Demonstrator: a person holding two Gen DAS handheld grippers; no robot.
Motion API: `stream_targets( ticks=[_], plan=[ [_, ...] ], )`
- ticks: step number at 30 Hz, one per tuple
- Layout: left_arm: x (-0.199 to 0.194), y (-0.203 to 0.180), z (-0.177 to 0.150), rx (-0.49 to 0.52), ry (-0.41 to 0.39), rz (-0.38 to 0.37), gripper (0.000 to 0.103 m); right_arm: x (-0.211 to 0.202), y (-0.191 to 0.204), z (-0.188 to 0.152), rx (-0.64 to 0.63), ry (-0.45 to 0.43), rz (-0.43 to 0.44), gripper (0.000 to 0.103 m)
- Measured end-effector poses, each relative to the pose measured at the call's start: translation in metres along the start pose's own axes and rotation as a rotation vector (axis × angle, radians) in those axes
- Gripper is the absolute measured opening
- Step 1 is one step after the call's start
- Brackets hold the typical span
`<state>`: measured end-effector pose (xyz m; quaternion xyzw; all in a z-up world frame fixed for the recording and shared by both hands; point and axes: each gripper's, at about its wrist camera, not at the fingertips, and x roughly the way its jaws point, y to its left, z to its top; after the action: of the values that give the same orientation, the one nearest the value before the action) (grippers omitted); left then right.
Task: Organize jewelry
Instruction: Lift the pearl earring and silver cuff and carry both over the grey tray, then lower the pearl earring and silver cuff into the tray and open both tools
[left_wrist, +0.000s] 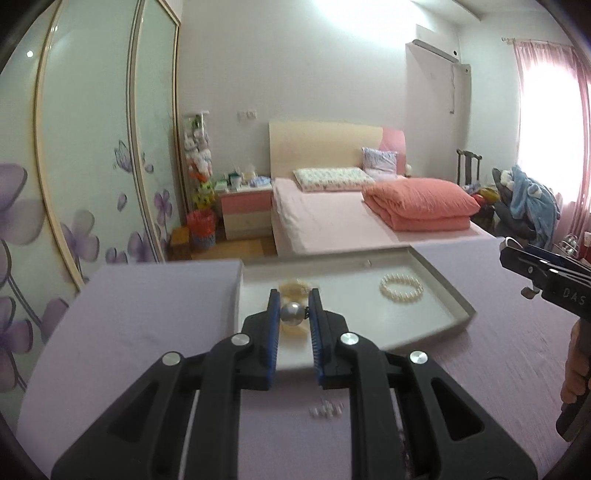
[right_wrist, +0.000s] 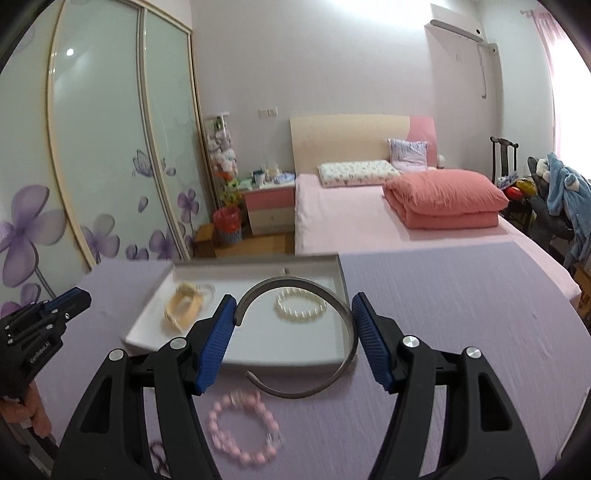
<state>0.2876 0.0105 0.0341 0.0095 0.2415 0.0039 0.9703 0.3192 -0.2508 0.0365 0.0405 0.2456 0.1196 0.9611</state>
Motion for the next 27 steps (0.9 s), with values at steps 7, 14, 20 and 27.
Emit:
stream_targets(
  ticks=[7, 14, 20, 27],
  plan=[
    [0.034, 0.001, 0.03, 0.015, -0.058, 0.019, 0.016, 0.037, 0.003, 0.011, 0.022, -0.034, 0.033, 0.065],
    [0.083, -0.006, 0.04, 0.015, -0.045, 0.01, 0.016, 0.09, 0.008, 0.012, 0.022, 0.007, 0.032, 0.065],
    [0.127, -0.008, 0.039, -0.001, -0.007, 0.005, 0.016, 0.126, 0.005, 0.004, 0.05, 0.096, 0.014, 0.065],
    [0.159, -0.004, 0.028, -0.019, 0.051, 0.001, 0.016, 0.15, 0.006, -0.001, 0.048, 0.177, -0.005, 0.065]
  ],
)
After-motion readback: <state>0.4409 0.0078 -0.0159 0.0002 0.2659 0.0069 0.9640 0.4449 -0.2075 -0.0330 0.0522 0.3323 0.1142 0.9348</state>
